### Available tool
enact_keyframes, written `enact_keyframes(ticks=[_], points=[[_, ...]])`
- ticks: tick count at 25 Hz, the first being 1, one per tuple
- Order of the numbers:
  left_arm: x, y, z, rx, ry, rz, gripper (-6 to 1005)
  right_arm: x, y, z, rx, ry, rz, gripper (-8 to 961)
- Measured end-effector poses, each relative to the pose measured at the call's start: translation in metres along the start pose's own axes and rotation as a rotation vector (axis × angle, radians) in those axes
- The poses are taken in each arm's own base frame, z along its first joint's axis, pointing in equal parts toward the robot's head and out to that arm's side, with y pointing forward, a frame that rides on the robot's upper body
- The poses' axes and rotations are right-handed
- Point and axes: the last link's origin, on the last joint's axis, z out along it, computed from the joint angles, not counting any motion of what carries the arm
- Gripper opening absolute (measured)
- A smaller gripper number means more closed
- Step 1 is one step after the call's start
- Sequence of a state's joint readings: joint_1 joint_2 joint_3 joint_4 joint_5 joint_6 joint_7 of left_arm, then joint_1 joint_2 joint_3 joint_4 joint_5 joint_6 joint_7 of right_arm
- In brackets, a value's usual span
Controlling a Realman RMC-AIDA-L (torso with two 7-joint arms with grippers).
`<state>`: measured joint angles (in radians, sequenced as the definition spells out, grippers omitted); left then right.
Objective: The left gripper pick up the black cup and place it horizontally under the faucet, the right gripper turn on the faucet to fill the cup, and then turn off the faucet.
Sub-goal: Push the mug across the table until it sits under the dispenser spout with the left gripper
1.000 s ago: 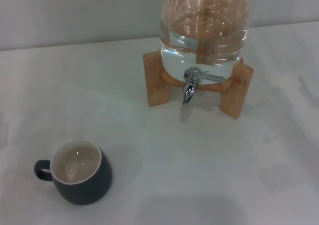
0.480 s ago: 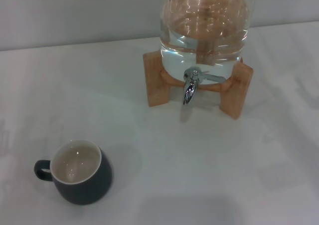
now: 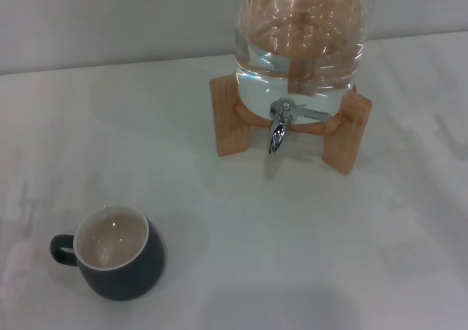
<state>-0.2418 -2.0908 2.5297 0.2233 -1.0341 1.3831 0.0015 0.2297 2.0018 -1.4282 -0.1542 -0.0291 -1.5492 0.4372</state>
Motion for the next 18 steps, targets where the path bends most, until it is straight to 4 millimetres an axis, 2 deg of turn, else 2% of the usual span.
enact_keyframes(ticks=[18], points=[[-0.007, 0.002, -0.014, 0.007, -0.041, -0.021, 602, 0.003, 0.001, -0.004, -0.008, 0.019, 0.001, 870]])
